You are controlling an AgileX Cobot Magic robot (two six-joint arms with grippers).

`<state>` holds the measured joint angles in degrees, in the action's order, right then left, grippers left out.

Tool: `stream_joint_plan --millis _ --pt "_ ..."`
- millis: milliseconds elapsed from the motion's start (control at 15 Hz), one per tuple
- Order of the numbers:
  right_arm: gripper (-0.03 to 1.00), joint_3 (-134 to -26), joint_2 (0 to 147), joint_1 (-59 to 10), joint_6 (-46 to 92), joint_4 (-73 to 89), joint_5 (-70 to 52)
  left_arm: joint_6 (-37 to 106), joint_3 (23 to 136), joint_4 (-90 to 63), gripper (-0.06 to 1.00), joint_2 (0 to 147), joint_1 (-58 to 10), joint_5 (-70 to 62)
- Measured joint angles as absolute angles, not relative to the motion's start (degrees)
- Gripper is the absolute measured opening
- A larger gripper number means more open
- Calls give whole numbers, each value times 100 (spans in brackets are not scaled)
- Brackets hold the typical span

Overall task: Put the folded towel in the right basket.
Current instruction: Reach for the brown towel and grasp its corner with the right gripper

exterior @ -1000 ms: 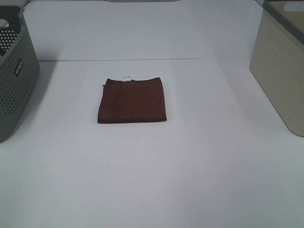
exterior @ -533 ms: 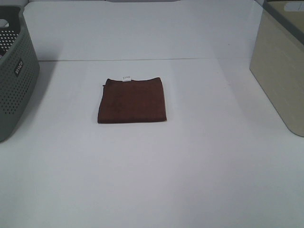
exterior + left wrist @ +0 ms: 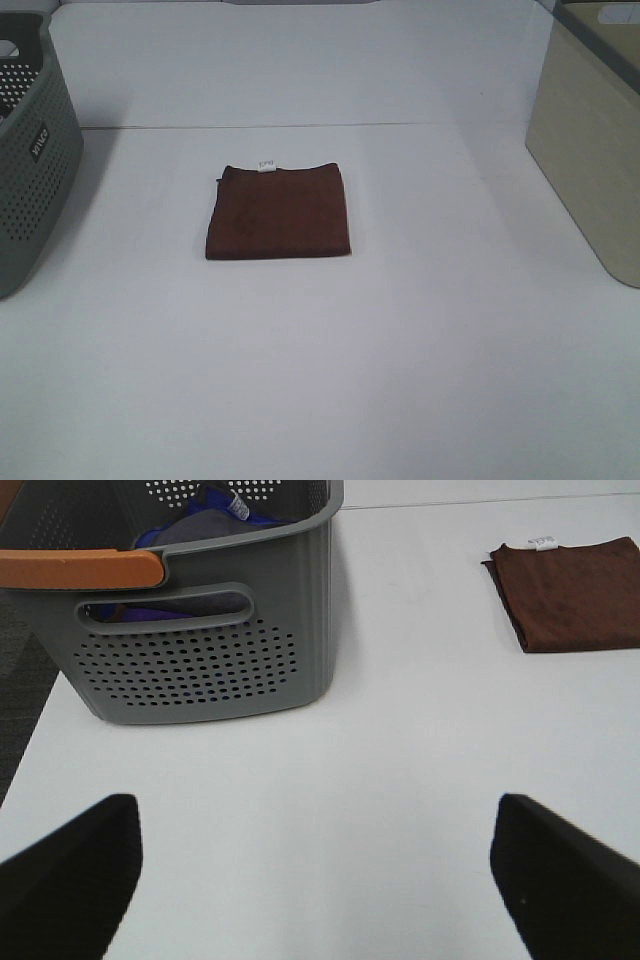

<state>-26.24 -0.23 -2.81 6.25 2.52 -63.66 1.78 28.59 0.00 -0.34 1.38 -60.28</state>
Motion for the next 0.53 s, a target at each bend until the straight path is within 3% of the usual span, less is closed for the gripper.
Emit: stream_joint_plan --millis 533 --pt "98 -2624 -23 -281 625 252 -6366 178 2859 0 88 -34 138 -6028"
